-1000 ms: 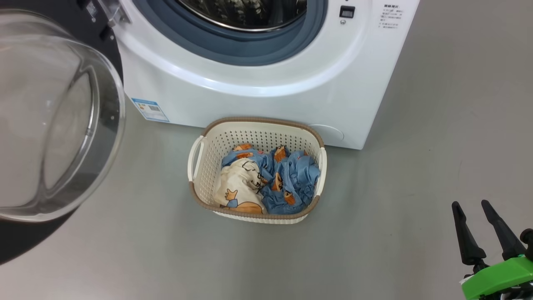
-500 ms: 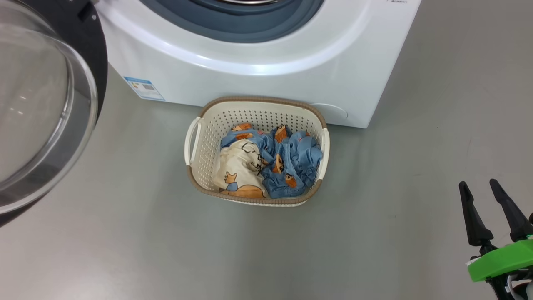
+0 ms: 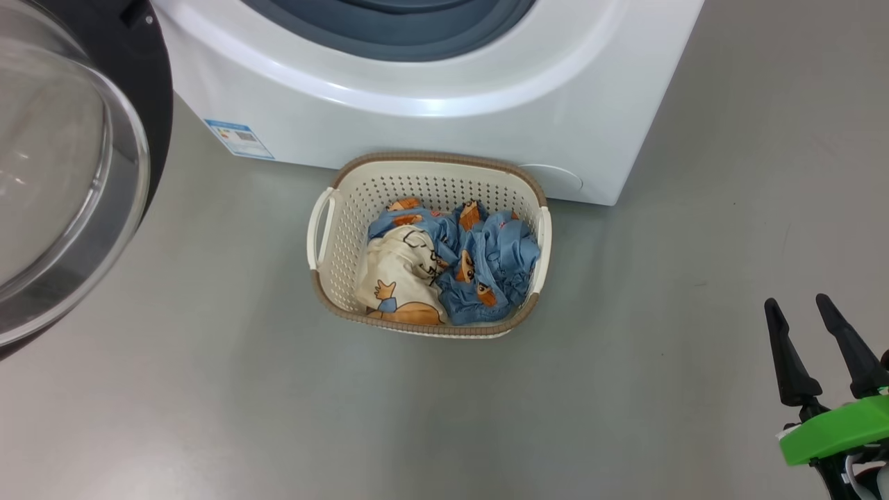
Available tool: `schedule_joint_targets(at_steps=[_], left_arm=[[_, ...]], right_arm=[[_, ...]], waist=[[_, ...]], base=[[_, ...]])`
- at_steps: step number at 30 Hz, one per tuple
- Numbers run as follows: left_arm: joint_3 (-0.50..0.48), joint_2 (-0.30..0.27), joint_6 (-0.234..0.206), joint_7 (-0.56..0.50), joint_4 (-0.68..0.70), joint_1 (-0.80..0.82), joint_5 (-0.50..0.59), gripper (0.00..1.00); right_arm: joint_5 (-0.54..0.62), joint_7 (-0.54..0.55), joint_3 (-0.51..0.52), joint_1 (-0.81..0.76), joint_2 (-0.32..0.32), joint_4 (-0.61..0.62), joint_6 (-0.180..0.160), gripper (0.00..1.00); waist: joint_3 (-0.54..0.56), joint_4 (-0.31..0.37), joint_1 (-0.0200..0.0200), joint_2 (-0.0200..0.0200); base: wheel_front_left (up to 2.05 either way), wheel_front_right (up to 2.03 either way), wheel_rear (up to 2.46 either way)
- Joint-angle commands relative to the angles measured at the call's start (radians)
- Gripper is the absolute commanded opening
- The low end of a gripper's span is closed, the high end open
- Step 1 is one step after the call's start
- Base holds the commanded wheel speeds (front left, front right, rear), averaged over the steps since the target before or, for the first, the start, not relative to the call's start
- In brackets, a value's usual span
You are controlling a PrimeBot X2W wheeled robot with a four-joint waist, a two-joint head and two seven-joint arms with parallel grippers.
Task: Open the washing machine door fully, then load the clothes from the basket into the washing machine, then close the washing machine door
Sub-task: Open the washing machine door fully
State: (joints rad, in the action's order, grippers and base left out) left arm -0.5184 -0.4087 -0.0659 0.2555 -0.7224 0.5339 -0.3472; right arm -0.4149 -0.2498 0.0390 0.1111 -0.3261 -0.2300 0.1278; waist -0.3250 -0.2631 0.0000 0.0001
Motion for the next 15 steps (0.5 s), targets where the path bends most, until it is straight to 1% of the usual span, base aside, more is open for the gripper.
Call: schedule_joint_targets(at_steps=[1,6,11,15], left_arm=[[-0.030,-0.071,-0.005,0.006,0.017,0.015,0.011,0.00],[-0.031,-0.027,-0.001,0.006,0.052,-0.022,0.026,0.00],[-0.016,0.040,0.012,0.006,0.118,-0.093,0.041,0.00],[-0.010,0.100,0.020,0.006,0.204,-0.170,0.052,0.00]], right_arm=[[0.010,-0.012,-0.023,0.018,-0.019,0.020,0.003,1.00],[0.007,-0.012,-0.022,0.007,-0.012,0.015,0.003,1.00],[0.002,-0.012,-0.026,-0.007,-0.001,0.012,0.003,1.00],[-0.003,-0.012,-0.032,-0.019,0.007,0.007,0.003,1.00]], waist=[[0.007,-0.001,0.0000,-0.0001],[0.038,-0.004,0.0000,-0.0001],[0.079,-0.005,0.0000,-0.0001],[0.112,-0.003,0.0000,-0.0001]], base=[[0.00,0.00,0.00],[0.00,0.00,0.00],[0.00,0.00,0.00],[0.00,0.00,0.00]])
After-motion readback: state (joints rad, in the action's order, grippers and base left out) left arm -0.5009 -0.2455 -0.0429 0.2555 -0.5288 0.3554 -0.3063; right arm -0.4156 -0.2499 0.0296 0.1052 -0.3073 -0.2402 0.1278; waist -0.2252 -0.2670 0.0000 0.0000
